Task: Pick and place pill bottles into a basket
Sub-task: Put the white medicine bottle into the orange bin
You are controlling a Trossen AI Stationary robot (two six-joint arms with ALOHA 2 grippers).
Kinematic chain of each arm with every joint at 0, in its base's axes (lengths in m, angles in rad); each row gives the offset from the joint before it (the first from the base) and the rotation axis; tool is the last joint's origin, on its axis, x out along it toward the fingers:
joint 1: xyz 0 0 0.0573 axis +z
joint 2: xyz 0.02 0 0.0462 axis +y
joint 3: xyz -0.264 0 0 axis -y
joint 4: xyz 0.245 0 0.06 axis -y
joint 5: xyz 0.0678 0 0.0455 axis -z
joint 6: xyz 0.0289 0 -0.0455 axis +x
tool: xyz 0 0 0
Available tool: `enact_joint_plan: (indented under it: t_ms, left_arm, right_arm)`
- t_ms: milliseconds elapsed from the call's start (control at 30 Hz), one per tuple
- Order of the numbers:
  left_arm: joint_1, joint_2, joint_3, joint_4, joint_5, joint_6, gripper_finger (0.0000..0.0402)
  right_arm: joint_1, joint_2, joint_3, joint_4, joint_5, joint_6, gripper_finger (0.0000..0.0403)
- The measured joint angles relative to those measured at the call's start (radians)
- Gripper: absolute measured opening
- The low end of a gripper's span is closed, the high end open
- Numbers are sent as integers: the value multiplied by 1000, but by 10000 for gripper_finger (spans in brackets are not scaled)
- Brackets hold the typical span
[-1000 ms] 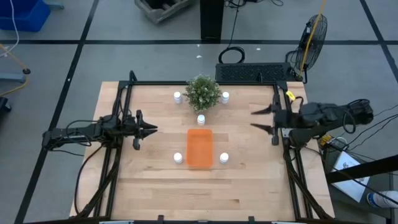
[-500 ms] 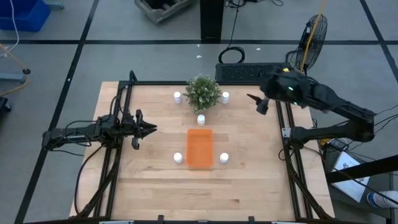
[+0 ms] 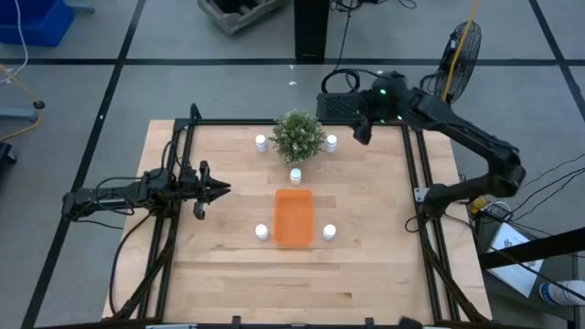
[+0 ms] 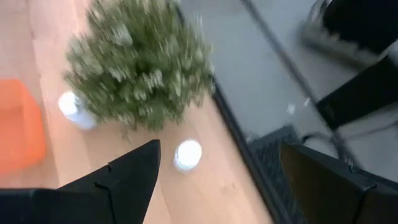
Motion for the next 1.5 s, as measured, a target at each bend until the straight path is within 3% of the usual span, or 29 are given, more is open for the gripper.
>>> enact_joint_plan:
  t_ms: [700, 1500]
  left_arm:
    - [0, 0, 0, 1, 0, 6, 72]
    - [0, 0, 0, 2, 1, 1, 72]
  right_arm:
    - [5, 350, 17, 73, -104, 47, 322]
    - [-43, 413, 11, 101, -150, 3, 322]
